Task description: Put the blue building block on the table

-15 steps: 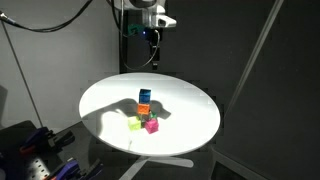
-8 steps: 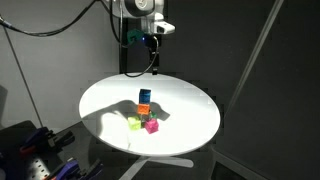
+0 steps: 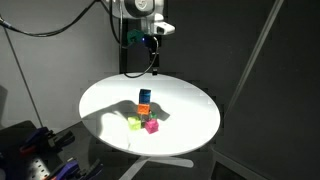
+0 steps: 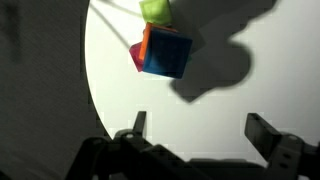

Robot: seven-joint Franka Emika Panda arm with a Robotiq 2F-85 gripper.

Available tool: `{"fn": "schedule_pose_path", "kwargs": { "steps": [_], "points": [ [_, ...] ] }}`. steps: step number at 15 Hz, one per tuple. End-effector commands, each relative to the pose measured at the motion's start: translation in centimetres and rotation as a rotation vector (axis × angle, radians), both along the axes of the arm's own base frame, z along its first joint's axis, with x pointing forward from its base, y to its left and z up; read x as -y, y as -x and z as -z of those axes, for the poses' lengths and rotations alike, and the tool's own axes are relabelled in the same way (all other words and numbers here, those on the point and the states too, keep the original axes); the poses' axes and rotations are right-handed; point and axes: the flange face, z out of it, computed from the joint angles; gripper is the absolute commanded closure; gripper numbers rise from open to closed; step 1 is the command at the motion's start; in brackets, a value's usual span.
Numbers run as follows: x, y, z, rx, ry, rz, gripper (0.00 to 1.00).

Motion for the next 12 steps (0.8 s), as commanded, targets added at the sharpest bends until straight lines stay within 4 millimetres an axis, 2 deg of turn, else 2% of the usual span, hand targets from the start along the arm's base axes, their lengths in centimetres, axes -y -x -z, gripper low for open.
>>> {"fn": "schedule_pose_path", "kwargs": {
  "steps": [1,7,12],
  "points": [
    [0.1,0.1,0.0,-0.004,0.000,0.003,0.00],
    [0.2,0.3,1.7,-0.037,-0.004,0.030,0.00],
    [-0.1,1.4,3.1,-0.075,-0.021,0.043,0.00]
  ]
}}
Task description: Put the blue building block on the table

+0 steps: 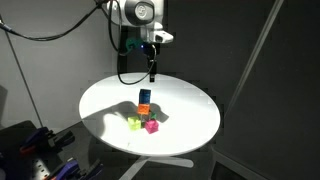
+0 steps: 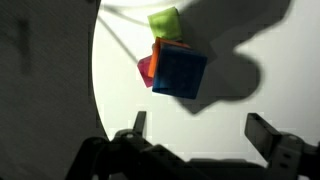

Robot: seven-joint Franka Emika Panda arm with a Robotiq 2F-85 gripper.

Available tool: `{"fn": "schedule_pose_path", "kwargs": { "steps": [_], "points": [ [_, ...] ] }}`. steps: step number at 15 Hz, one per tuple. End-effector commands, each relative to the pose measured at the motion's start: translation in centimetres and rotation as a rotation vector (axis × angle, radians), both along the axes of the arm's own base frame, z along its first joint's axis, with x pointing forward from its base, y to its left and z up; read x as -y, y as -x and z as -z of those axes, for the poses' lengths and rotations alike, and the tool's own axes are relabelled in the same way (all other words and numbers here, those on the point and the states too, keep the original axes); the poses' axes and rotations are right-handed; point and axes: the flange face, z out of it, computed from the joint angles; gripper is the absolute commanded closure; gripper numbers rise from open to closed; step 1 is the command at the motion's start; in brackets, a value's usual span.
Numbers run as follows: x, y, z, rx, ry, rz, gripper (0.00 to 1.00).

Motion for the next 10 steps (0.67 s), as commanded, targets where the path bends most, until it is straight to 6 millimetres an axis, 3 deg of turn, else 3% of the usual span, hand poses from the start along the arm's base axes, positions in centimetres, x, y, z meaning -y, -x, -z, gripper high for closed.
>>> {"fn": "schedule_pose_path", "kwargs": {
  "steps": [1,10],
  "points": [
    [-0.3,1.0,0.3,-0.021,-0.010,0.026,0.00],
    [-0.1,2.2,2.3,-0.063,-0.008,0.022,0.00]
  ]
}}
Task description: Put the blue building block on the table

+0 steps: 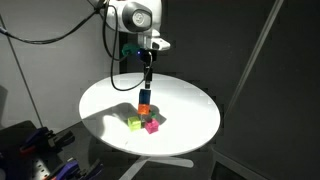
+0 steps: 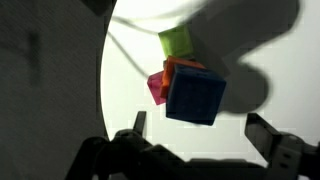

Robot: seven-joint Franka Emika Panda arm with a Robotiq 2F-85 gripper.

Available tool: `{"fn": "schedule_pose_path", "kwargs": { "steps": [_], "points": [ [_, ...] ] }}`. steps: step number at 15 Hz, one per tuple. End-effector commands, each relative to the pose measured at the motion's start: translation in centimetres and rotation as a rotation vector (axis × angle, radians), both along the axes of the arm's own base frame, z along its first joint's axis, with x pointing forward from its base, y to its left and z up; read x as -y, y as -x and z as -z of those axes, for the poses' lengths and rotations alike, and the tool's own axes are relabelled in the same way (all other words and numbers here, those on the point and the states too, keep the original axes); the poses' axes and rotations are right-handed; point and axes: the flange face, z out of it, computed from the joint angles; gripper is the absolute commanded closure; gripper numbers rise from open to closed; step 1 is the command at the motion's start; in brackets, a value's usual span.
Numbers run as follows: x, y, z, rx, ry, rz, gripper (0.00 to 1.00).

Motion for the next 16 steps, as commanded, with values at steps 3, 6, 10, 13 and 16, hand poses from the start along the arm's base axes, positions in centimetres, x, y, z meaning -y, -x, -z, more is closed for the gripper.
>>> {"fn": "schedule_pose_path", "kwargs": {
  "steps": [3,6,10,13,16],
  "points": [
    [0.1,0.9,0.2,-0.016,0.003,0.009,0.00],
    [0.2,0.9,0.7,-0.024,0.003,0.009,0.00],
    [0.4,0.9,1.2,-0.030,0.006,0.010,0.00],
    [0.4,0.6,1.5,-0.035,0.003,0.007,0.00],
    [0.2,0.5,1.8,-0.039,0.004,0.004,0.00]
  ]
}}
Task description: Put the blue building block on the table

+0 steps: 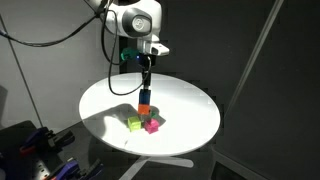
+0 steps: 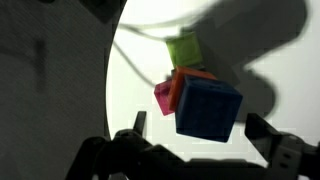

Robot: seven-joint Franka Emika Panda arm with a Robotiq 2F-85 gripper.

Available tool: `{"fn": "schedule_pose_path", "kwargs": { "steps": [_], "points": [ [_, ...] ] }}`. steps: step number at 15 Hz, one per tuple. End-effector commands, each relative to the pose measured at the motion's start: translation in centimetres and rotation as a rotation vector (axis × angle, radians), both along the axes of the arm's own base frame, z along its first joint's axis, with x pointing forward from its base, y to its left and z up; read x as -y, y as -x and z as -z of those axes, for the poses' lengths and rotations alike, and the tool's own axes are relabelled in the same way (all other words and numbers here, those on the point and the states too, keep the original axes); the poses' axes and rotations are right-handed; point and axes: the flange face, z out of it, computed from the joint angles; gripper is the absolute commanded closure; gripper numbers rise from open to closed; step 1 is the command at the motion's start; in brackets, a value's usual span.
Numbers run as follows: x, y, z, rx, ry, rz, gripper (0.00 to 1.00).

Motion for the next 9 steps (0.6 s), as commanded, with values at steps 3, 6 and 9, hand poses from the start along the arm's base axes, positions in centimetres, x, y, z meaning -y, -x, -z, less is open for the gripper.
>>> {"fn": "schedule_pose_path", "kwargs": {
  "steps": [3,6,9],
  "points": [
    [-0.2,-0.4,0.5,-0.011,0.011,-0.007,0.00],
    [-0.4,-0.6,1.0,-0.019,0.011,-0.010,0.00],
    [-0.4,-0.6,1.3,-0.024,0.012,-0.012,0.00]
  ]
}}
